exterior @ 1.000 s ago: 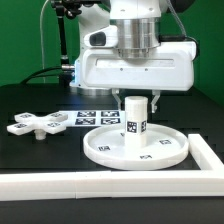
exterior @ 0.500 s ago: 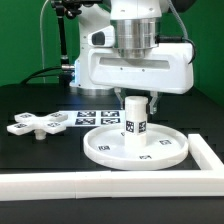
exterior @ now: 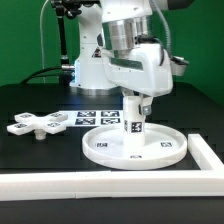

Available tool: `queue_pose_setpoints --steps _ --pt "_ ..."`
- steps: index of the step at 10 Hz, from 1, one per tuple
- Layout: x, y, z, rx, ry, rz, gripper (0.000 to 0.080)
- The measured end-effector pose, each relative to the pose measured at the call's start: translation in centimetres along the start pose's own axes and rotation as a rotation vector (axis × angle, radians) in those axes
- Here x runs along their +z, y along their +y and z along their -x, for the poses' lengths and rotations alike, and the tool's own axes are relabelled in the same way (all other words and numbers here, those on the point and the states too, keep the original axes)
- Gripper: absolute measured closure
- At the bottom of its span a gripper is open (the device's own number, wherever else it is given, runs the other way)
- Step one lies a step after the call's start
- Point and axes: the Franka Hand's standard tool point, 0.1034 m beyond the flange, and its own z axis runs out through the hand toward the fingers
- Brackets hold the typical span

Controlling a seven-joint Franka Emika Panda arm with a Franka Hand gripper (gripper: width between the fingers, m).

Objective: Assemble round table

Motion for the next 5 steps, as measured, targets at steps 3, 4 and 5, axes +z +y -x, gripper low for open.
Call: queue_pose_setpoints --steps 3,4,5 --pt "0.08 -0.10 0.42 0.176 -0.008 -0.004 0.0390" --pt "0.08 -0.14 0.50 0.231 -0.010 -0.006 0.0390" --pt "0.05 -0.19 0.48 0.279 -0.012 -0.010 0.0390"
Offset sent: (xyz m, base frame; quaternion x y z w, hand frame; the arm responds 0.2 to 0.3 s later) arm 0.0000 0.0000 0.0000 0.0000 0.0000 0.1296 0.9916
